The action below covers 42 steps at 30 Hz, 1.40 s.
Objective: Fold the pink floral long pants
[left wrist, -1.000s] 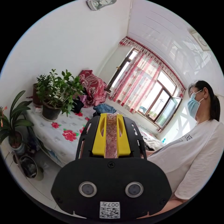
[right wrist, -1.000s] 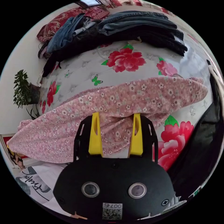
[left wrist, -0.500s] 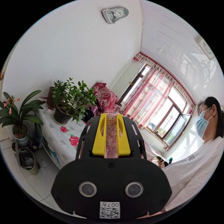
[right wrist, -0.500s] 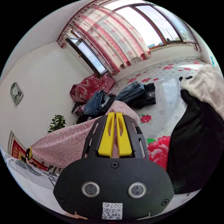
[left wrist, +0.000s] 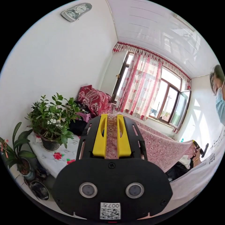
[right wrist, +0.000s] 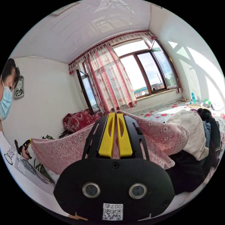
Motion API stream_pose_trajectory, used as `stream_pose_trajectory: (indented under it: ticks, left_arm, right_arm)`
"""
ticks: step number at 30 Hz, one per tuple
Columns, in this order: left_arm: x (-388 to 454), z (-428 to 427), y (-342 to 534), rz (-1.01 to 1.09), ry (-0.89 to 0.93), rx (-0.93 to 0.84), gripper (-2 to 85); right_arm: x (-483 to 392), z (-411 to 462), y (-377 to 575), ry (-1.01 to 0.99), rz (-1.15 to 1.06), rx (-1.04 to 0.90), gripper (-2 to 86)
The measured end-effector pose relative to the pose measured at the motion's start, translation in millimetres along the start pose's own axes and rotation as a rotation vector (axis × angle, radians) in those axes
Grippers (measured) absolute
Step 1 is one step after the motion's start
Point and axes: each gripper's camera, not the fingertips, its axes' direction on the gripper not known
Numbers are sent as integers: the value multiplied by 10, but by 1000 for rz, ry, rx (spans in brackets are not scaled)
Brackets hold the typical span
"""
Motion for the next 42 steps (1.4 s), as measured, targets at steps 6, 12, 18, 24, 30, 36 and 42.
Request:
stream_pose_trajectory:
  ticks: [6,12,18,24,30,36,42]
  left_arm:
    - [-104,1758,-465,120,-59,-189,68]
    - [-538,3533,-351,-16,-122,-466,84]
    - [-907,3614,402,-65,-191,-642,72]
    - [-1215,3501,1050,-223,-195,-878,88]
    - [-1226,4021,1169,-242,-241,-1053,33]
    - [-1240,4062,907,-168,-231,-1077,-8]
    - [-1344,3828,733,-190,-218,-1093,-10]
  right_arm:
    - [-168,1093,-318,45,-113,-111,5]
    - [-44,2586,177,228,-44,-496,27]
    - [-163,2684,1652,92,-1,-855,55]
    - [-779,2601,2677,-42,-142,-1145,69]
    - [-873,3037,3120,-29,-161,-1400,27]
    - [-503,2436,2201,-90,74,-1116,0]
    - [91,971,943,-98,372,-586,-2]
